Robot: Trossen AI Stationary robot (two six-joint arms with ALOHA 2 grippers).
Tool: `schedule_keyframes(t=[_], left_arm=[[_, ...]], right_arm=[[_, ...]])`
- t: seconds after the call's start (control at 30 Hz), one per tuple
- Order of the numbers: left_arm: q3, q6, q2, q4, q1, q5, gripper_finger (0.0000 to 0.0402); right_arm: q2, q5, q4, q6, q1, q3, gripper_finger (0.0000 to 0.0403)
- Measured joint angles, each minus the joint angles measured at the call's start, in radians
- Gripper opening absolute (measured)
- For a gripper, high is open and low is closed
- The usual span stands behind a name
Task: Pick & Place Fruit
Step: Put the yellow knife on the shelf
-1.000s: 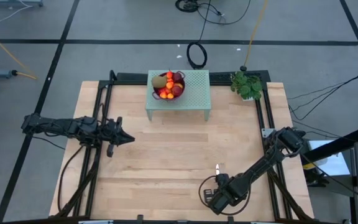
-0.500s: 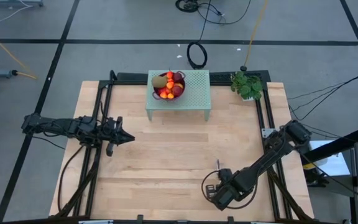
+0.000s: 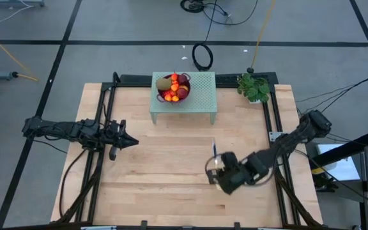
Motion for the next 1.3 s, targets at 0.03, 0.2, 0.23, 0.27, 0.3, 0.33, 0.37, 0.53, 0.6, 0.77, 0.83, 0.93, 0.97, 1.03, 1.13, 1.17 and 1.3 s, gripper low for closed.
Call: schedule_keyframes(t=[0.03, 0.2, 0.23, 0.27, 0.3, 0.33, 0.37, 0.53, 0.6, 0.77, 0.83, 0.93, 0.97, 1.03, 1.13, 1.17, 1.3], left_arm=[[0.000, 0.000, 0.000, 0.000, 0.000, 0.000, 0.0021], [0.000, 0.024, 0.000, 0.000, 0.000, 0.000, 0.0021], [0.000, 0.027, 0.000, 0.000, 0.000, -0.001, 0.0021], [0.000, 0.027, 0.000, 0.000, 0.000, -0.004, 0.0021], [0.000, 0.027, 0.000, 0.000, 0.000, -0.008, 0.0021], [0.000, 0.029, 0.000, 0.000, 0.000, -0.008, 0.0021], [0.000, 0.029, 0.000, 0.000, 0.000, -0.008, 0.0021], [0.000, 0.023, 0.000, 0.000, 0.000, -0.009, 0.0021], [0.000, 0.023, 0.000, 0.000, 0.000, -0.009, 0.0021], [0.000, 0.023, 0.000, 0.000, 0.000, -0.026, 0.0021], [0.000, 0.025, 0.000, 0.000, 0.000, -0.049, 0.0021], [0.000, 0.026, 0.000, -0.001, 0.000, -0.084, 0.0021], [0.000, 0.023, 0.000, -0.001, 0.000, -0.096, 0.0021], [0.000, 0.022, 0.000, -0.001, 0.000, -0.109, 0.0021], [0.000, 0.022, 0.000, -0.001, 0.000, -0.114, 0.0021], [0.000, 0.022, 0.000, -0.001, 0.000, -0.114, 0.0021], [0.000, 0.022, 0.000, -0.001, 0.000, -0.114, 0.0021]], right_arm=[[-0.012, 0.016, 0.000, -0.040, -0.023, 0.000, 0.0058], [-0.066, 0.052, 0.006, -0.249, -0.156, 0.000, 0.0059], [-0.075, 0.051, 0.013, -0.294, -0.183, 0.000, 0.0059], [-0.086, 0.048, 0.020, -0.336, -0.210, 0.000, 0.0059], [-0.097, 0.046, 0.023, -0.373, -0.236, 0.000, 0.0059], [-0.110, 0.045, 0.024, -0.408, -0.262, 0.000, 0.0059], [-0.122, 0.041, 0.028, -0.447, -0.290, 0.000, 0.0059], [-0.180, -0.059, 0.033, -0.609, -0.440, 0.001, 0.0059], [-0.201, -0.101, 0.032, -0.680, -0.507, 0.001, 0.0059], [-0.244, -0.193, 0.032, -0.849, -0.683, 0.002, 0.0059], [-0.252, -0.227, 0.033, -0.902, -0.745, 0.002, 0.0059], [-0.255, -0.289, 0.032, -0.977, -0.832, 0.006, 0.0059], [-0.254, -0.308, 0.032, -1.000, -0.859, 0.010, 0.0059], [-0.254, -0.341, 0.033, -1.039, -0.908, 0.016, 0.0059], [-0.246, -0.350, 0.033, -1.092, -0.960, 0.032, 0.0059], [-0.242, -0.351, 0.033, -1.108, -0.973, 0.041, 0.0059], [-0.222, -0.376, 0.035, -1.163, -1.018, 0.097, 0.0059]])
